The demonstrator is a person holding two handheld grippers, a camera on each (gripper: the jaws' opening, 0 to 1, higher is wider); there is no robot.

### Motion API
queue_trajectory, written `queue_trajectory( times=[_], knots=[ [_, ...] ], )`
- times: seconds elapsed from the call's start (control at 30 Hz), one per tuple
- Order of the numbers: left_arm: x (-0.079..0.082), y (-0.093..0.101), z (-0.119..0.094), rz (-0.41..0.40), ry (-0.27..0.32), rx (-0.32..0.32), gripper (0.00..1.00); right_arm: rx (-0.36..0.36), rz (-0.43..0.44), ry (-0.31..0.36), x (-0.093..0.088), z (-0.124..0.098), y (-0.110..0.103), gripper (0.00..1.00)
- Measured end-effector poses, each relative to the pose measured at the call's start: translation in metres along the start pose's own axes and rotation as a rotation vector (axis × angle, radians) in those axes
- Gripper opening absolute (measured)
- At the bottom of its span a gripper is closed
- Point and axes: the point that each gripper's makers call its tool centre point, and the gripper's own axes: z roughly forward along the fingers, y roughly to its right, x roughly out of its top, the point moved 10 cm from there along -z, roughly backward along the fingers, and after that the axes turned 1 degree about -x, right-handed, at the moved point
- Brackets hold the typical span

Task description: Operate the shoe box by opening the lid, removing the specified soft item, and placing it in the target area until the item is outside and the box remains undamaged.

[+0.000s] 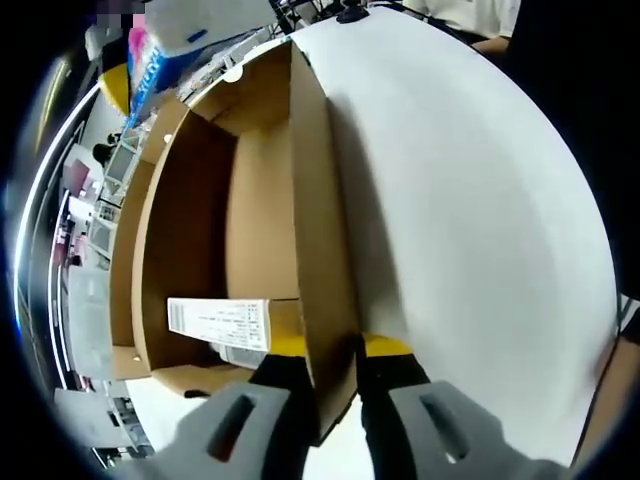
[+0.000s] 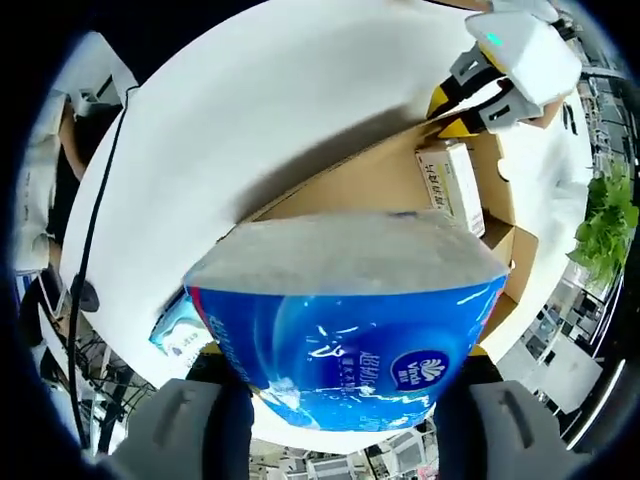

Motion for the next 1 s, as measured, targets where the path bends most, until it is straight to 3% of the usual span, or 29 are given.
queue_trajectory(
  times=[0.13,0.33,1.0],
  knots=[
    [0.0,0.0,0.0,0.0,-0.002,0.0,0.13,-0.036,0.052,-0.022,-0.008,-0.013,0.0,0.73],
    [0.0,0.0,0.0,0.0,-0.002,0.0,0.13,-0.035,0.098,-0.045,-0.013,-0.023,-0.008,0.73],
    [-0.001,-0.001,0.0,-0.001,-0.004,0.0,0.13,-0.012,0.307,-0.098,-0.025,-0.046,-0.06,0.72]
  ],
)
